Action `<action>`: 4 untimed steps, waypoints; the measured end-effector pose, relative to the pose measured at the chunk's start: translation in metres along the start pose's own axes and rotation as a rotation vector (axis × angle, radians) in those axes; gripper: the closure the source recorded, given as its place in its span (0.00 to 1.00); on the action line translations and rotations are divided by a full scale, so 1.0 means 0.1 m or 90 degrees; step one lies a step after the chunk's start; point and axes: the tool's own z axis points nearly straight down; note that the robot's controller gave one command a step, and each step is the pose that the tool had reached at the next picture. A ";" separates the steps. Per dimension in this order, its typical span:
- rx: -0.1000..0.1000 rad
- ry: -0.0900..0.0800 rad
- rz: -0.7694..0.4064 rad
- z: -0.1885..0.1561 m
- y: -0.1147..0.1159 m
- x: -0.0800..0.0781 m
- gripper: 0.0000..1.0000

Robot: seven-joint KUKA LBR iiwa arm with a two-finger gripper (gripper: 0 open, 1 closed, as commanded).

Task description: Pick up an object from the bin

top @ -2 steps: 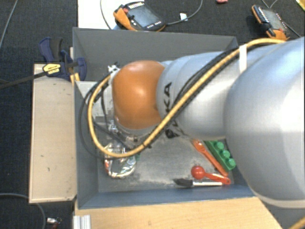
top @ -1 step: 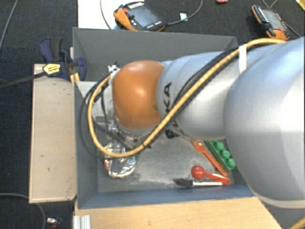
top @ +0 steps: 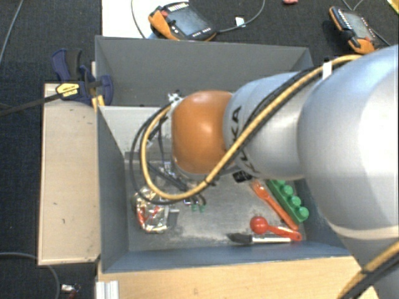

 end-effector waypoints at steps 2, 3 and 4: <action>-0.001 -0.001 -0.017 0.10 0.26 -0.07 0.00; -0.003 -0.005 0.029 0.17 0.09 0.06 0.00; -0.001 -0.003 -0.174 0.50 -0.06 -0.05 0.00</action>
Offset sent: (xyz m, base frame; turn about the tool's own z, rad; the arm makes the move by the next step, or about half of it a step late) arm 0.0061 0.0255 -0.0095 -0.0239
